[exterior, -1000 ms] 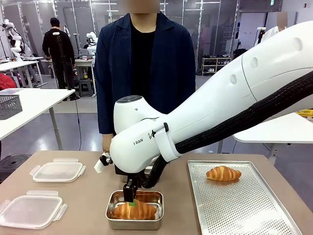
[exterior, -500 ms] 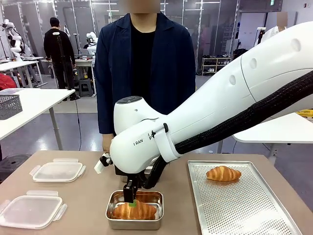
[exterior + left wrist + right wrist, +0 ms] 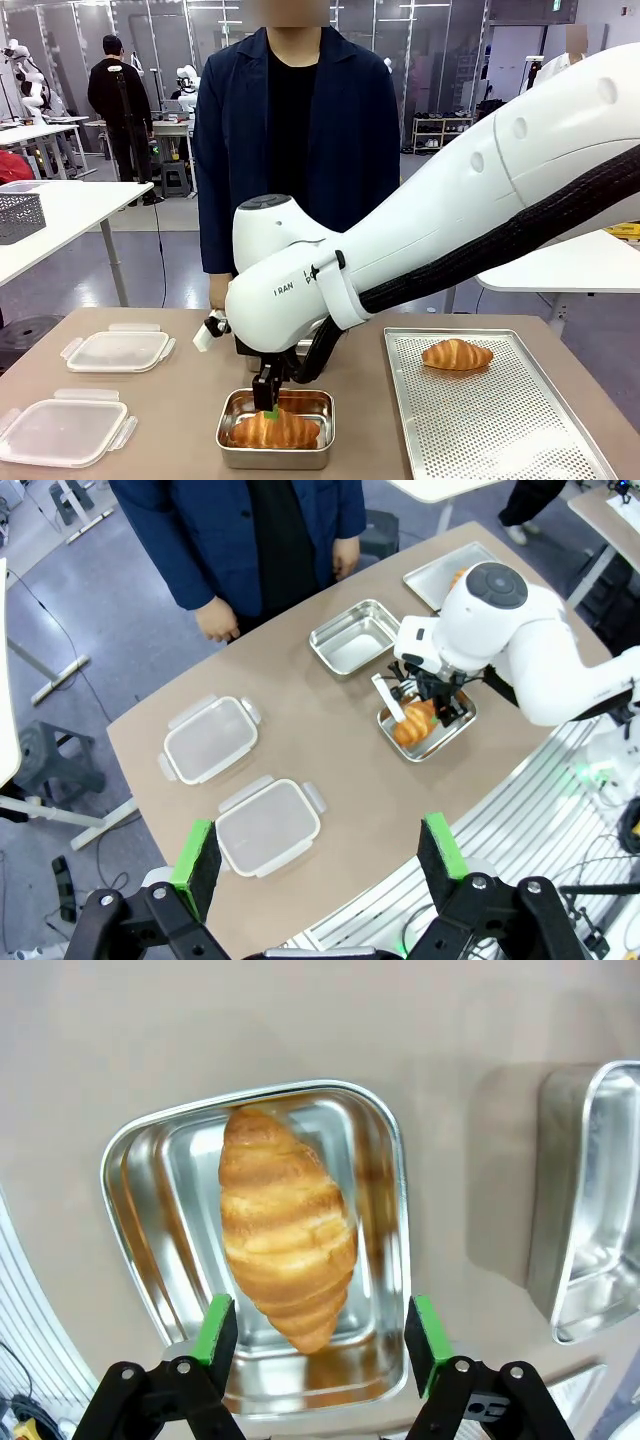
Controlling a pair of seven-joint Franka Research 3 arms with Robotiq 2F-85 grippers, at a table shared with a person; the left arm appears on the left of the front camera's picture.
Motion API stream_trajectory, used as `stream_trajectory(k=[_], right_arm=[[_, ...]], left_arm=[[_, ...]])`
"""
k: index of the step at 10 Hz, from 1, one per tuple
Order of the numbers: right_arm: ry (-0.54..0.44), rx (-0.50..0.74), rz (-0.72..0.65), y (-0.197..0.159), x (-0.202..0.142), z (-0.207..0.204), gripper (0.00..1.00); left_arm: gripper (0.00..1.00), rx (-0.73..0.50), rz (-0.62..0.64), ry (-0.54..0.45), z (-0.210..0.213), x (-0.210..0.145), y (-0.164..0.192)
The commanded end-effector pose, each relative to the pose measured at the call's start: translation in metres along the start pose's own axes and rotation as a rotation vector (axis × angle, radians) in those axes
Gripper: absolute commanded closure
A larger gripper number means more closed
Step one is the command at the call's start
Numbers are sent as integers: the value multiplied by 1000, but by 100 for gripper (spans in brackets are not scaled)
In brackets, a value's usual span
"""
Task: Place the bread into the airtight container.
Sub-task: Pick up a Butter Roll and place it into an empty Airtight Container.
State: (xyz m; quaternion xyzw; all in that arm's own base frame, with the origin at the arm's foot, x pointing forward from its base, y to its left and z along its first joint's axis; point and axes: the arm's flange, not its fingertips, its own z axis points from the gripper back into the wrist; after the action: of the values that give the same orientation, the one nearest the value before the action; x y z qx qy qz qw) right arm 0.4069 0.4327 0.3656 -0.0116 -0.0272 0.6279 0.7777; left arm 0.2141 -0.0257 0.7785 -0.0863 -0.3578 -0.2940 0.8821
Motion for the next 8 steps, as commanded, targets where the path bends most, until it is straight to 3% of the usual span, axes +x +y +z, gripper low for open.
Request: stream_trajectory(k=[1,3,6,8], right_arm=[[7,-103,-11,5,-45,66,16],[-4,-98,2,-9,-113,113,16],[-87,-32,-12,-55,-229,126,16],[-95,-93,54,-79,-303,123,16]], left_arm=[[0,-4,-14,4,1,0,1],[0,-4,-14,4,1,0,1],[0,-4,-14,4,1,0,1],[0,-4,-14,4,1,0,1]])
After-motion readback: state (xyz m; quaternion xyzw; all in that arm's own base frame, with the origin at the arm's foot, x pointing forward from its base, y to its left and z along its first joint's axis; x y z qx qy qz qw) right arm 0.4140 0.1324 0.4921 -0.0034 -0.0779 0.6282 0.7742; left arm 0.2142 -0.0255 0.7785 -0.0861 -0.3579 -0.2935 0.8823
